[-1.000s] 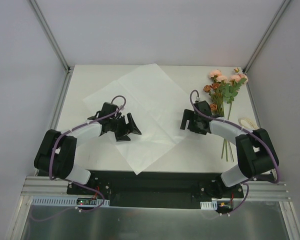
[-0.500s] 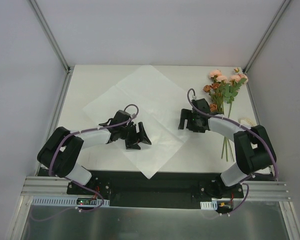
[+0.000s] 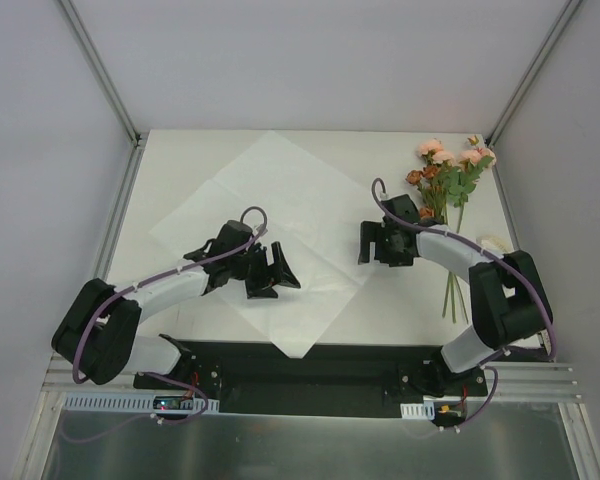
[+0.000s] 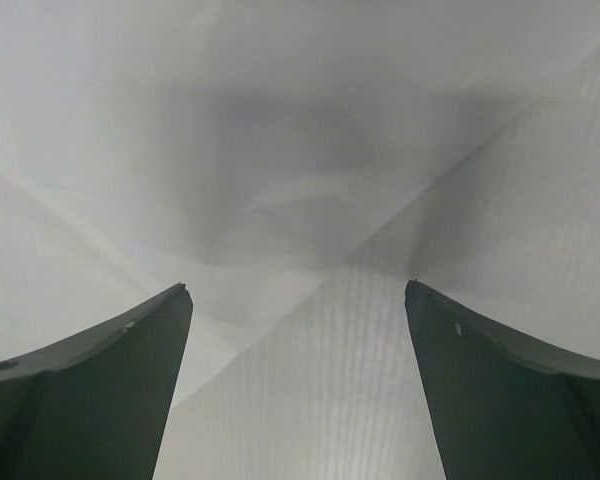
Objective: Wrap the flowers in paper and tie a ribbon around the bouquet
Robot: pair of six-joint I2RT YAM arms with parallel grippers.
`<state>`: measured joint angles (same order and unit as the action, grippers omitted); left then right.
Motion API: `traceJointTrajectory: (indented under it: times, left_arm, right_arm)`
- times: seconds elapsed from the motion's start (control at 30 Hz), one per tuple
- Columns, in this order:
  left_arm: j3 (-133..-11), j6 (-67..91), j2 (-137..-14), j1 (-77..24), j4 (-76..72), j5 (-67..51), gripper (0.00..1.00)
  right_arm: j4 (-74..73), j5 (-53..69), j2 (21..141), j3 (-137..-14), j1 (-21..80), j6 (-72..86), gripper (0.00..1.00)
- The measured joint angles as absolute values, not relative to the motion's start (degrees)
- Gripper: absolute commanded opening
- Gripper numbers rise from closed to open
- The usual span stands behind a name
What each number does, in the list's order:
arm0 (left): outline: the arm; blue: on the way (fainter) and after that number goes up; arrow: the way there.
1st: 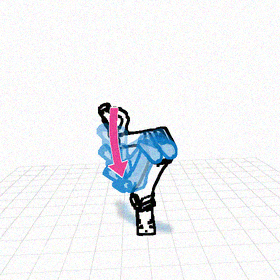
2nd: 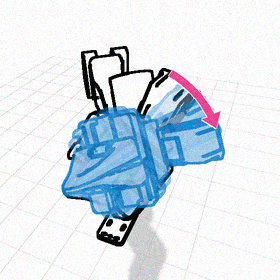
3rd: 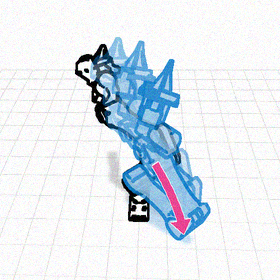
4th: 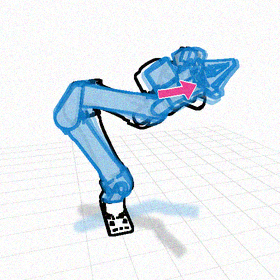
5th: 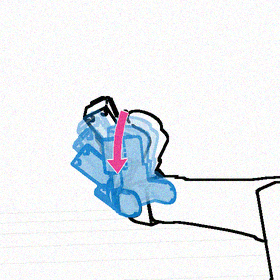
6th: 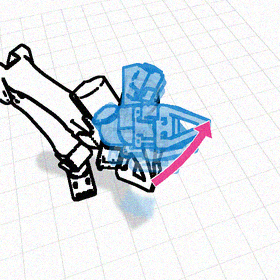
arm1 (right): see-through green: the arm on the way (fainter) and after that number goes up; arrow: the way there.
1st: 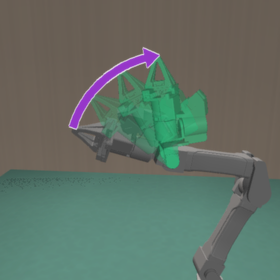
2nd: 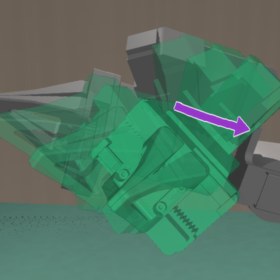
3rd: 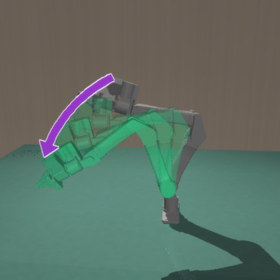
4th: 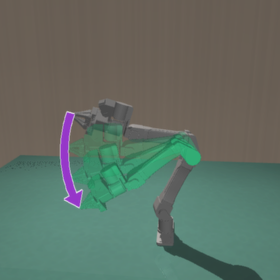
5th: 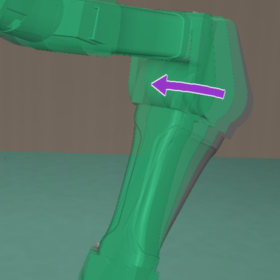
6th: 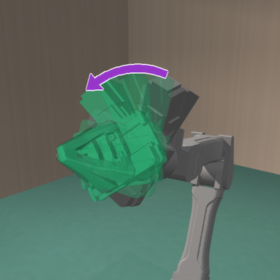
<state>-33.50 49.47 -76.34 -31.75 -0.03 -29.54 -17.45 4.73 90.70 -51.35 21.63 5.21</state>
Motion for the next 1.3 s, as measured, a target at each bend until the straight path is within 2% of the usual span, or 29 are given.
traceJointTrajectory:
  times: [0.27,0.63,0.83,1.1,1.3]
  left_arm:
    - [-39.35,47.81,-81.49,-26.87,0.47,-31.35,0.77]
    - [-39.62,47.55,-89.82,-26.98,-1.48,-32.84,0.77]
    - [-43.57,48.58,-95.48,-26.94,-3.99,-36.12,0.76]
    - [-42.89,48.73,-93.43,-26.94,-4.03,-35.90,0.78]
    - [-38.96,47.94,-84.73,-26.94,-2.72,-36.01,0.82]
  right_arm:
    - [-22.26,0.47,85.43,-51.35,21.10,4.91,0.92]
    - [-17.15,10.17,86.98,-46.65,21.87,11.70,0.92]
    - [-13.30,13.13,90.52,-49.41,22.26,13.82,0.91]
    - [-18.35,11.94,90.72,-53.34,22.15,13.54,0.91]
    - [-24.88,6.09,79.90,-48.14,19.35,11.25,0.89]
